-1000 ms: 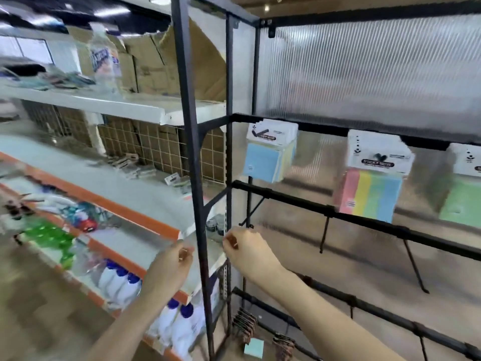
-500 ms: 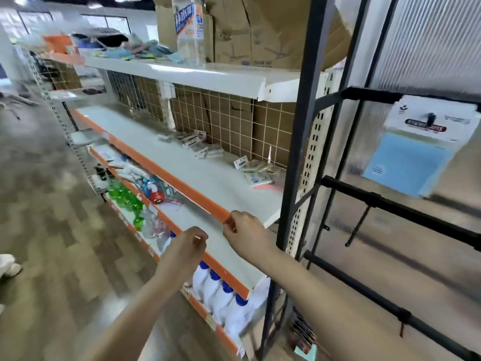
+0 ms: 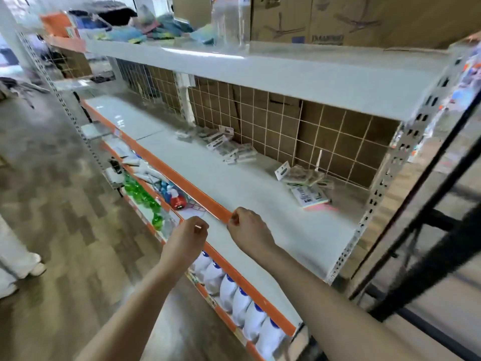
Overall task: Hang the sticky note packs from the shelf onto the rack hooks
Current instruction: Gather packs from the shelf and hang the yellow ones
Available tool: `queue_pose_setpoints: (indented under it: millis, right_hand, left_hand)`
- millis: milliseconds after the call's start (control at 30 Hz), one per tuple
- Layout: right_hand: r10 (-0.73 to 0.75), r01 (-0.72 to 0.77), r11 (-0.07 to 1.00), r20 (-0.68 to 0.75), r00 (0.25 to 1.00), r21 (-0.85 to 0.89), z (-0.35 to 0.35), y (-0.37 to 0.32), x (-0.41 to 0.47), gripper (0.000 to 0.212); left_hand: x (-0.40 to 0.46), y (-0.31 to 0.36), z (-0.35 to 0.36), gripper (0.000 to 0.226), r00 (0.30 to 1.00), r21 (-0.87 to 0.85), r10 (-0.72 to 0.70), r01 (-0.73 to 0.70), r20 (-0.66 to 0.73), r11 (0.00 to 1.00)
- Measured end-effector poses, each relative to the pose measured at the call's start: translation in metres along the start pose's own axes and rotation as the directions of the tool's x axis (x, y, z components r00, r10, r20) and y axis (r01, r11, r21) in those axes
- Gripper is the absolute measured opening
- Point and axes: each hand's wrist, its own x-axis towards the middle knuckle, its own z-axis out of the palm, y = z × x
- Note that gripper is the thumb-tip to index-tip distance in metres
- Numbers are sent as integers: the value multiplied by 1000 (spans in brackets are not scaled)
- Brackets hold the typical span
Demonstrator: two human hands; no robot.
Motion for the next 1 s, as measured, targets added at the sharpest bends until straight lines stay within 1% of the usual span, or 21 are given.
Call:
queue_pose_setpoints:
  millis: [133, 267, 367, 500, 633, 700, 833, 1000]
  right_hand:
    - [14, -14, 1000, 14, 1000, -23, 19, -14, 37, 25]
    - [13, -14, 999, -3, 1000, -31, 38, -27, 79, 24]
    - [48, -49, 998, -27, 998, -48, 56, -37, 113, 22]
    - [125, -128, 990, -59, 990, -56, 79, -60, 157, 22]
    - [185, -191, 978, -71, 980, -81, 99, -86, 195, 23]
    - [213, -221, 970, -87, 973, -99, 108, -97, 213, 23]
    - [228, -241, 958, -94, 969, -153, 123, -109, 247, 24]
    - [265, -281, 931, -97, 959, -233, 129, -106, 291, 28]
  left_hand:
    - [40, -20, -8, 22, 1000, -18, -10, 10, -21, 1000]
    - [91, -37, -14, 25, 999, -13, 52, -52, -7, 999]
    - [133, -53, -21, 24, 997, -18, 78, -78, 14, 997]
    - [187, -81, -39, 23, 982, 19, 186, -187, 43, 982]
    - [235, -108, -65, 23, 967, 35, 231, -236, 104, 971]
    - [256, -118, -76, 22, 952, 60, 276, -286, 134, 956]
    - [298, -123, -89, 22, 919, 68, 343, -362, 194, 930]
    - [340, -108, -89, 24, 904, 104, 354, -386, 239, 917]
